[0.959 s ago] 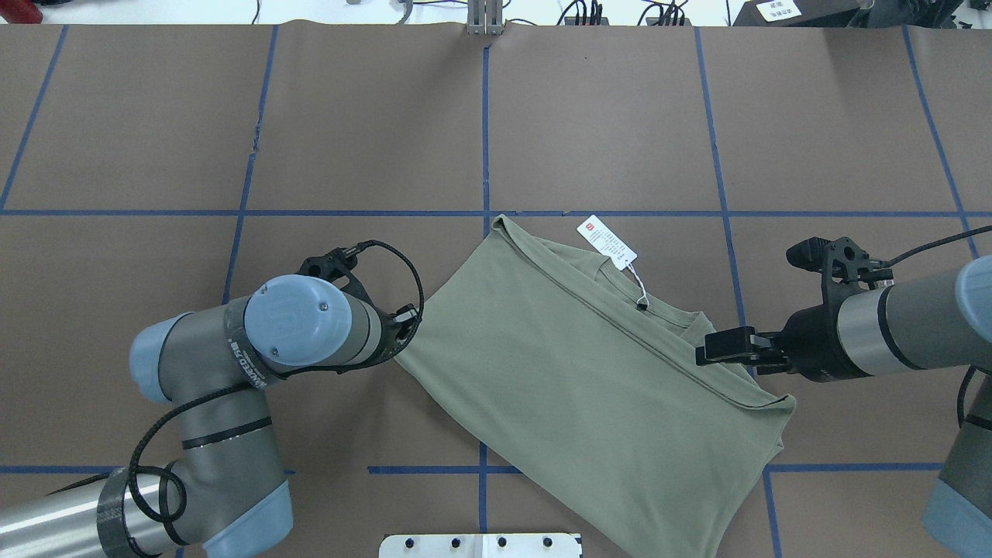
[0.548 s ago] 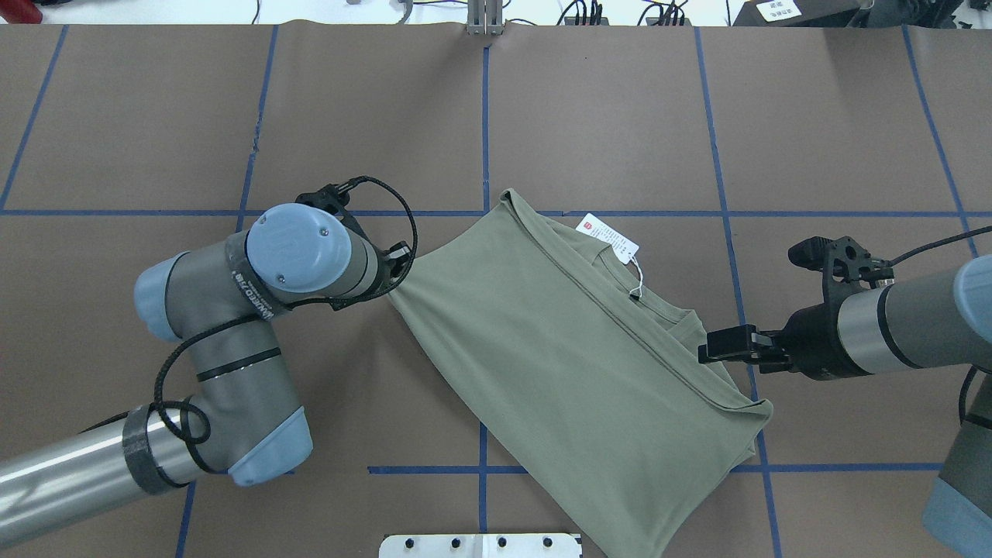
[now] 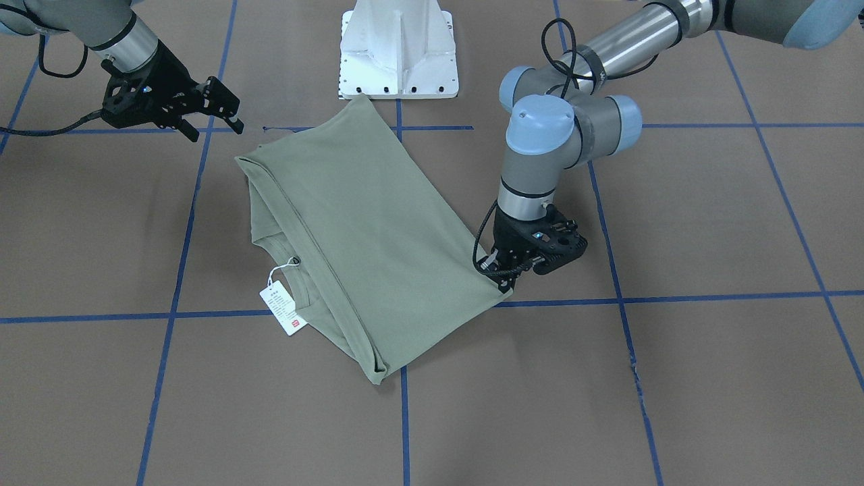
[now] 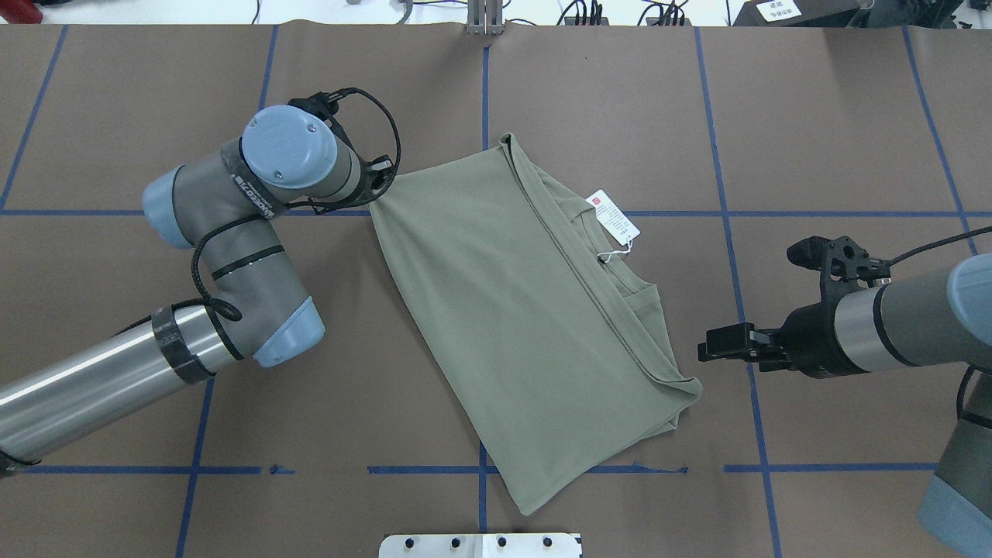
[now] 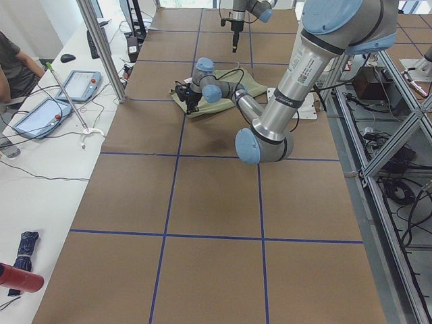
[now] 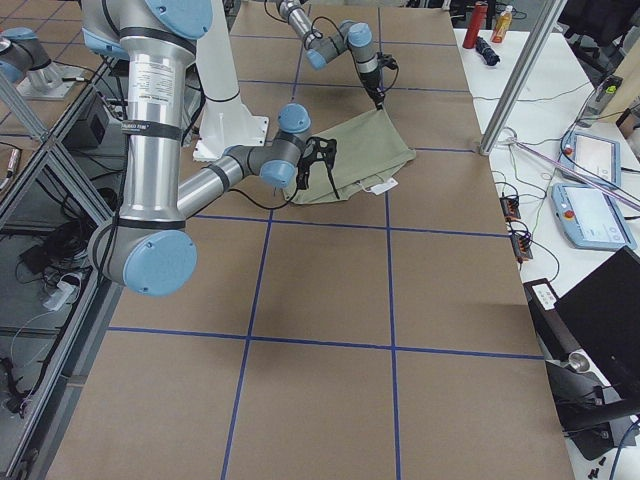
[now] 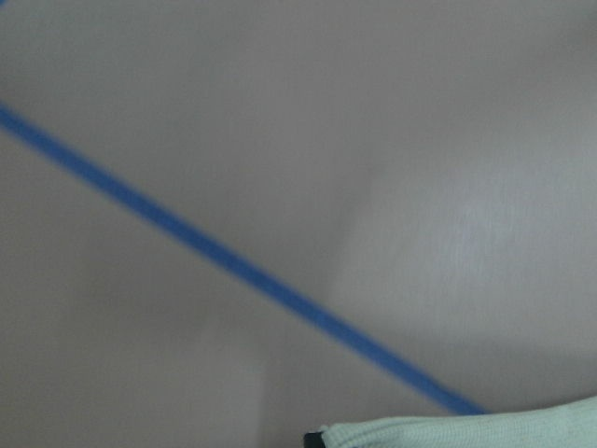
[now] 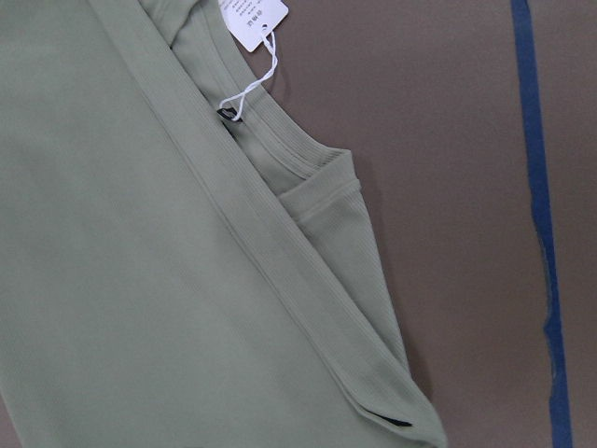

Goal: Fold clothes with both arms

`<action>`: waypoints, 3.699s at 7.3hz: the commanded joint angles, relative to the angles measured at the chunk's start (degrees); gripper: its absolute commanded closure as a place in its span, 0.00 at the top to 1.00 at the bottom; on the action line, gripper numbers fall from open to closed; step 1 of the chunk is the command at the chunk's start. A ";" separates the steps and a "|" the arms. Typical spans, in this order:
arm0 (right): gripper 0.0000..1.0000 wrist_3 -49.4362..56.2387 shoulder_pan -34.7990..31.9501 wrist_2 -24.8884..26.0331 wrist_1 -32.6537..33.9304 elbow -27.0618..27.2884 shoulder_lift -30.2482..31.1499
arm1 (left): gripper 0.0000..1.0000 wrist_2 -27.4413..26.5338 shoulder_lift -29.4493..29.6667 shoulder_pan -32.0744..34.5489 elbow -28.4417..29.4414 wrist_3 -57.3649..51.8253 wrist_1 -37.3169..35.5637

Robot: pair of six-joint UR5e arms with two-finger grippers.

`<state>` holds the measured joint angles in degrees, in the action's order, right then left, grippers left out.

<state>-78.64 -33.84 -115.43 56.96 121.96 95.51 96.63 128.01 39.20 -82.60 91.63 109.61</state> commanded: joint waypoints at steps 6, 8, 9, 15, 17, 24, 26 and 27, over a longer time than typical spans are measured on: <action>1.00 -0.02 0.00 0.04 -0.01 -0.50 0.03 | 0.00 -5.56 20.68 5.10 38.19 -9.89 30.37; 1.00 -0.02 0.00 0.12 0.08 -0.59 0.12 | 0.99 -6.54 20.96 4.66 38.56 -16.87 30.48; 1.00 -0.02 0.00 0.12 0.08 -0.67 0.12 | 1.00 -7.85 20.96 4.48 38.74 -17.01 30.75; 1.00 1.99 0.79 3.46 15.39 -2.78 -11.69 | 1.00 1.88 4.24 5.18 6.68 -22.89 11.55; 1.00 8.12 5.24 9.40 28.32 -6.62 -23.28 | 1.00 3.29 -2.82 3.96 -9.08 -23.07 1.00; 1.00 21.34 10.63 12.78 33.39 -19.74 -34.60 | 1.00 3.65 -17.10 -2.29 -31.93 -22.10 -7.75; 1.00 21.34 10.63 12.69 33.39 -20.10 -34.42 | 1.00 3.65 -17.10 -2.99 -31.66 -22.02 -7.75; 1.00 21.77 10.63 12.69 33.48 -20.19 -34.16 | 1.00 3.65 -17.10 -3.16 -31.66 -22.02 -7.75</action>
<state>-57.23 -23.21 -102.71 90.37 101.98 61.10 100.28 110.92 36.33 -114.32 69.58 101.87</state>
